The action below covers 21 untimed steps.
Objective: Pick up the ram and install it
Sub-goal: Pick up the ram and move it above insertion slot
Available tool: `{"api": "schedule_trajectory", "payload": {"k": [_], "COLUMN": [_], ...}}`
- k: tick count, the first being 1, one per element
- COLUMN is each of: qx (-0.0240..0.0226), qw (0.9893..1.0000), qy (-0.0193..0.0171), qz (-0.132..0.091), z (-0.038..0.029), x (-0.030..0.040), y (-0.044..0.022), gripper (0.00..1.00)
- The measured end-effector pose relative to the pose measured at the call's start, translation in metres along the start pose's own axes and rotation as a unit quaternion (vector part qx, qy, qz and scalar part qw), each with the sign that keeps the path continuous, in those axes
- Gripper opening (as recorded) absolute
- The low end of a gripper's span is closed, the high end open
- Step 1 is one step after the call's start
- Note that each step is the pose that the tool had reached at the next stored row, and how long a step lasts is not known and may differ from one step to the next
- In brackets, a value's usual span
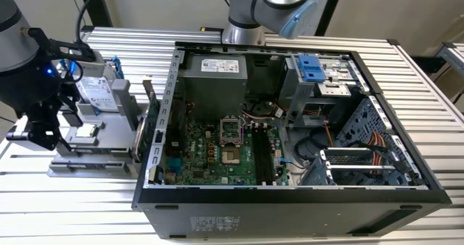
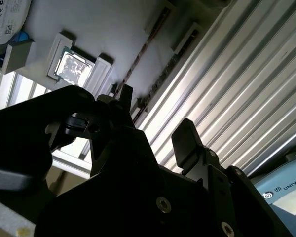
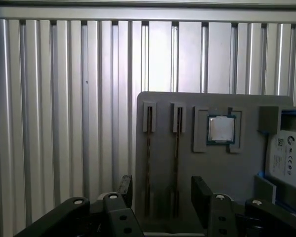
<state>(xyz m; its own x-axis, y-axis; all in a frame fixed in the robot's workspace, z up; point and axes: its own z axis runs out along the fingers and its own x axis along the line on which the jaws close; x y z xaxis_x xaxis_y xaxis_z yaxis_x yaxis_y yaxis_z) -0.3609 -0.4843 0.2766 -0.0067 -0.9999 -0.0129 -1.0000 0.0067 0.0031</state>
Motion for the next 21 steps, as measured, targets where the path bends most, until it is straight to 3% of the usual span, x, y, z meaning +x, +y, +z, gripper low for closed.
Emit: {"api": "schedule_trajectory", "payload": {"k": [21], "qx": [0.0000], "qw": [1.0000], "qy": [0.0000], "qz": [0.000], "z": [0.0243], "x": [0.0001], "y": [-0.0001], "gripper": [1.00]}}
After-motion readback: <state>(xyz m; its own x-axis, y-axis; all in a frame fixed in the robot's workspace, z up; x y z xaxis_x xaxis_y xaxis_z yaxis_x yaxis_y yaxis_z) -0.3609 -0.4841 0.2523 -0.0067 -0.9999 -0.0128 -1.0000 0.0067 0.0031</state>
